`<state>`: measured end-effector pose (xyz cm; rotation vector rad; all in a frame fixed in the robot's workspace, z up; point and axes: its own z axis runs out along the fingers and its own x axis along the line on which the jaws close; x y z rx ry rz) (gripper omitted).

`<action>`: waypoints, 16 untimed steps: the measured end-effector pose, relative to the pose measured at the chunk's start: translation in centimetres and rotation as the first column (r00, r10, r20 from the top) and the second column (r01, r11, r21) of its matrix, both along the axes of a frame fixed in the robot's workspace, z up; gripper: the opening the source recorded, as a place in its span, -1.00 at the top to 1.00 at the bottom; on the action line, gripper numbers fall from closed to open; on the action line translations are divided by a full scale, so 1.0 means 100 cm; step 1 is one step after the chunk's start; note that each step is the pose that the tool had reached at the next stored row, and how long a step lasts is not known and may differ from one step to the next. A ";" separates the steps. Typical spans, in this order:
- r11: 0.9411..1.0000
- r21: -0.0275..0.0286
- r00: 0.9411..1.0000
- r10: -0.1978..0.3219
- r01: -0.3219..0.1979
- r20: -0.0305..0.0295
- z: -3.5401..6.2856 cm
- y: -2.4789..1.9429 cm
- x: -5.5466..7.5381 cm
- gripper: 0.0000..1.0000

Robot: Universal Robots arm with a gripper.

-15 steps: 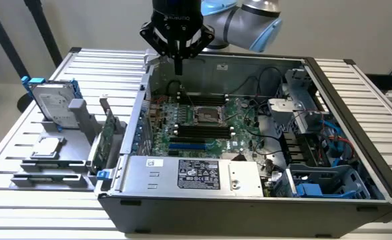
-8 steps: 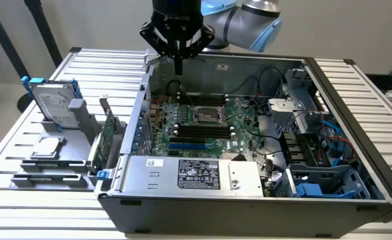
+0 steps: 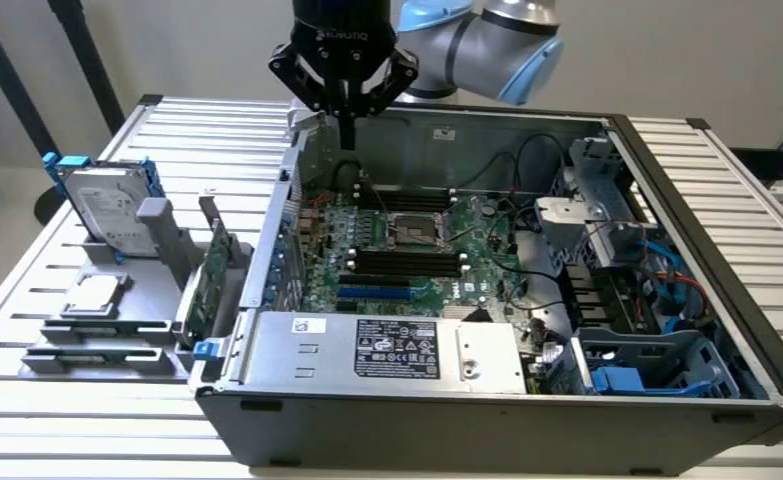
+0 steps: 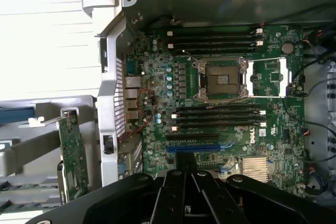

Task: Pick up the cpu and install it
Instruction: 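Reach for the cpu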

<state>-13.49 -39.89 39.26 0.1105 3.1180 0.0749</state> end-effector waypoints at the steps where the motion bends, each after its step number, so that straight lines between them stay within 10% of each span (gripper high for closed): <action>1: 1.000 0.000 1.000 0.000 0.000 0.000 0.0000 0.0000 -0.005 0.79; 16: 1.000 0.000 1.000 0.000 0.000 0.000 -0.0004 0.0000 -0.073 0.79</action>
